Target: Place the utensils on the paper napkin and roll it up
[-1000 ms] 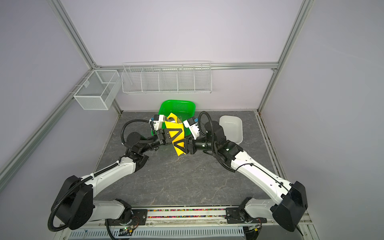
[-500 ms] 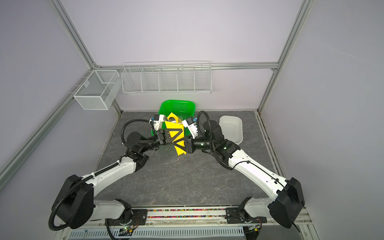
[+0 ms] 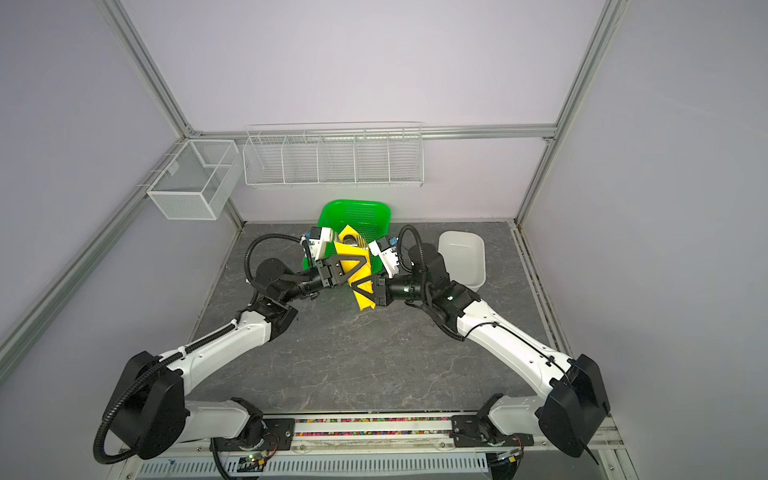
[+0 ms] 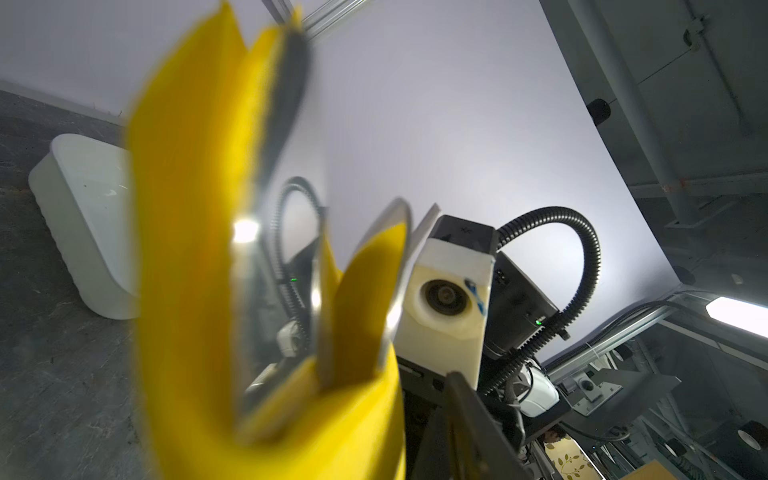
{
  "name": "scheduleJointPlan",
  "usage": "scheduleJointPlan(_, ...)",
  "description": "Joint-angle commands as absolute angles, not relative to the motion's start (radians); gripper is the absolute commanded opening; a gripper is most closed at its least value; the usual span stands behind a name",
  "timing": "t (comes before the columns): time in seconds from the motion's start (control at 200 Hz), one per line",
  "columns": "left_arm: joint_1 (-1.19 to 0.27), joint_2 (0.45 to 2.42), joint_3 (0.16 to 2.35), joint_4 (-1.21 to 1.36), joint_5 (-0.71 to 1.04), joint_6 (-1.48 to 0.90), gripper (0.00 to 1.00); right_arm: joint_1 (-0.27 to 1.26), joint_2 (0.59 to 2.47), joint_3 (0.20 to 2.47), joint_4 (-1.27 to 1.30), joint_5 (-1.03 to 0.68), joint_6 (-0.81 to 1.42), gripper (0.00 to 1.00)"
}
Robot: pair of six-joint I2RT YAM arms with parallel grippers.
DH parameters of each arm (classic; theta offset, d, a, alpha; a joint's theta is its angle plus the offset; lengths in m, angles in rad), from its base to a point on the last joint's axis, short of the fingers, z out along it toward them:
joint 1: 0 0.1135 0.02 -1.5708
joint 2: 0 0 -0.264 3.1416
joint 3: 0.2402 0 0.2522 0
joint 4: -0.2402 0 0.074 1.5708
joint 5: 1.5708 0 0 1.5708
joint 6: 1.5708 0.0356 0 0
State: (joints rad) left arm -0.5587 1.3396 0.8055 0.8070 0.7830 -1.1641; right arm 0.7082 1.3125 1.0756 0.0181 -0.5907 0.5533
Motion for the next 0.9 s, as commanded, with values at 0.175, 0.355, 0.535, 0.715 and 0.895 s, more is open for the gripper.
scheduleJointPlan(0.175, -0.558, 1.300, 0.824, 0.692, 0.750, -1.101, 0.61, 0.695, 1.252, 1.046, 0.127, -0.587, 0.569, 0.09)
scheduleJointPlan(0.355, -0.554, 1.278, 0.801, 0.675, 0.726, -1.092, 0.71, 0.683, 1.247, 1.031, 0.169, -0.598, 0.590, 0.08)
scheduleJointPlan(0.535, -0.555, 1.318, 0.816, 0.823, 0.799, -1.155, 0.79, 0.675, 1.256, 1.019, 0.232, -0.632, 0.624, 0.09)
scheduleJointPlan(0.715, -0.555, 1.369, 0.820, 0.924, 0.830, -1.216, 0.79, 0.672, 1.271, 1.024, 0.289, -0.679, 0.654, 0.09)
scheduleJointPlan(0.895, -0.557, 1.400, 0.848, 1.000, 0.852, -1.257, 0.79, 0.673, 1.283, 1.030, 0.311, -0.717, 0.675, 0.09)
